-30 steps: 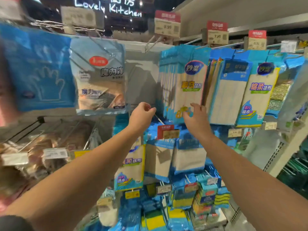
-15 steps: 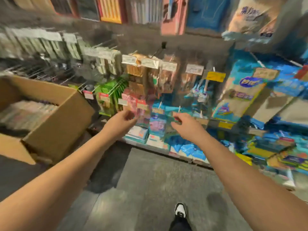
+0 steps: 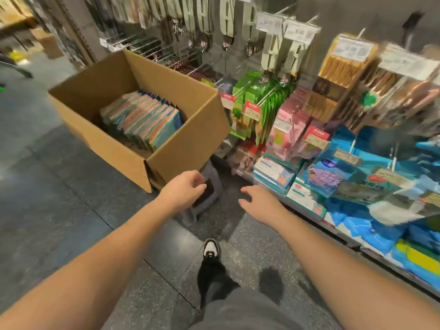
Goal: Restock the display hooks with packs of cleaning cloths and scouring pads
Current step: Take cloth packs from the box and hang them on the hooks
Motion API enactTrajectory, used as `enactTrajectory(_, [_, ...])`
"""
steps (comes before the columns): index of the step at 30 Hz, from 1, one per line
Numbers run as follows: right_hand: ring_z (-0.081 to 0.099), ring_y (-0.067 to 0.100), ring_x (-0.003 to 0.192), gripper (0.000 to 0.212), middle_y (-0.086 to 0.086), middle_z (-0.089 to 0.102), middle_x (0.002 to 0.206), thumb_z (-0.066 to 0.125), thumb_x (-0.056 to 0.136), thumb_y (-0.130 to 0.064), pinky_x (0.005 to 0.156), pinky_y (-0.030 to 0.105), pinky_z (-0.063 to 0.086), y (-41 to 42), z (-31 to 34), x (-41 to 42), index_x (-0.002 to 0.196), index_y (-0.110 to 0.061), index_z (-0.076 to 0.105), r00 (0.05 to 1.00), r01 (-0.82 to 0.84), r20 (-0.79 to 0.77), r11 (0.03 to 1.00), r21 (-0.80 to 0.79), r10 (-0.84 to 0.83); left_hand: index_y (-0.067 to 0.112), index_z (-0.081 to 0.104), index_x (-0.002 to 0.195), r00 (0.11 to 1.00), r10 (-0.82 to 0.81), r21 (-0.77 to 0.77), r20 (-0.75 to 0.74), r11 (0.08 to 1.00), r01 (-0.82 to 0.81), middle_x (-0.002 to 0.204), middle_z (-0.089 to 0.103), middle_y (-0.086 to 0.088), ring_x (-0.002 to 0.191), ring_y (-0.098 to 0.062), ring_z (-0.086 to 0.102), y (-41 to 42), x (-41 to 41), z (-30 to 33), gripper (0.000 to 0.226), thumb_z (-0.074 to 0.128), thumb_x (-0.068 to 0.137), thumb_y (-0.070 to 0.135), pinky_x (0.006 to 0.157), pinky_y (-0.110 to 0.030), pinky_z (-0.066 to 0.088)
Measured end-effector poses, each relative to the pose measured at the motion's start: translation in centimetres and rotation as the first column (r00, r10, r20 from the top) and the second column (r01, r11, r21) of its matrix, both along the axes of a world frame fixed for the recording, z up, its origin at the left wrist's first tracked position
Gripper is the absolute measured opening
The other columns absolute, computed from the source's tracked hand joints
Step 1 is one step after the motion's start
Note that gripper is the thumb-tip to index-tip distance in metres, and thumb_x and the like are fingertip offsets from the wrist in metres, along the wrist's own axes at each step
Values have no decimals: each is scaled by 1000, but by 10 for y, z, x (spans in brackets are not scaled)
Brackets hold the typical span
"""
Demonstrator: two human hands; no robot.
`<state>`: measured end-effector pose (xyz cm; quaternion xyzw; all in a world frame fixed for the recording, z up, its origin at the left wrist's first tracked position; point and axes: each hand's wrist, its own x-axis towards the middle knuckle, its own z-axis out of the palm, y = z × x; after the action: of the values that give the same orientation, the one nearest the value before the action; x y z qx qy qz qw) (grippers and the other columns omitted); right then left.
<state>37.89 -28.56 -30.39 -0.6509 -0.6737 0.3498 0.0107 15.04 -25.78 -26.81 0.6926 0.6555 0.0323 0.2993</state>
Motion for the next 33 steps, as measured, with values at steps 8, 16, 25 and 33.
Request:
enactTrajectory(8, [50,18,130,51,0,43,150,50,101,-34,104,35,44,144,0,-121,149,-19,41,994,39,-104,998,-50,-44,28,63,109,984,154,-6,86,988,-154,102,64,10,94,-14,60,139,-116,4,17,52,101,38,80,-31,47])
enactTrajectory(16, [48,15,128,47,-1,43,139,52,99,-27,107,34,41,251,10,-235,144,-18,44,931,188,-314,982,-27,-187,22,62,91,915,325,-183,239,941,-286,78,64,8,75,-12,60,276,-196,-26,12,57,97,30,62,-22,42])
enactTrajectory(25, [44,27,133,58,13,35,150,51,98,-28,102,28,37,329,-66,-336,149,-6,34,753,599,-81,731,-327,-653,11,63,108,978,83,-475,192,880,19,103,66,-8,88,-24,66,396,-229,-115,19,53,99,25,71,-21,53])
enactTrajectory(33, [40,32,133,61,16,34,150,52,94,-26,107,36,38,333,-138,-369,149,-10,30,411,866,114,348,-359,-905,9,50,130,971,-86,-652,224,727,216,116,60,-7,88,-18,56,432,-206,-176,37,59,100,29,67,-20,47])
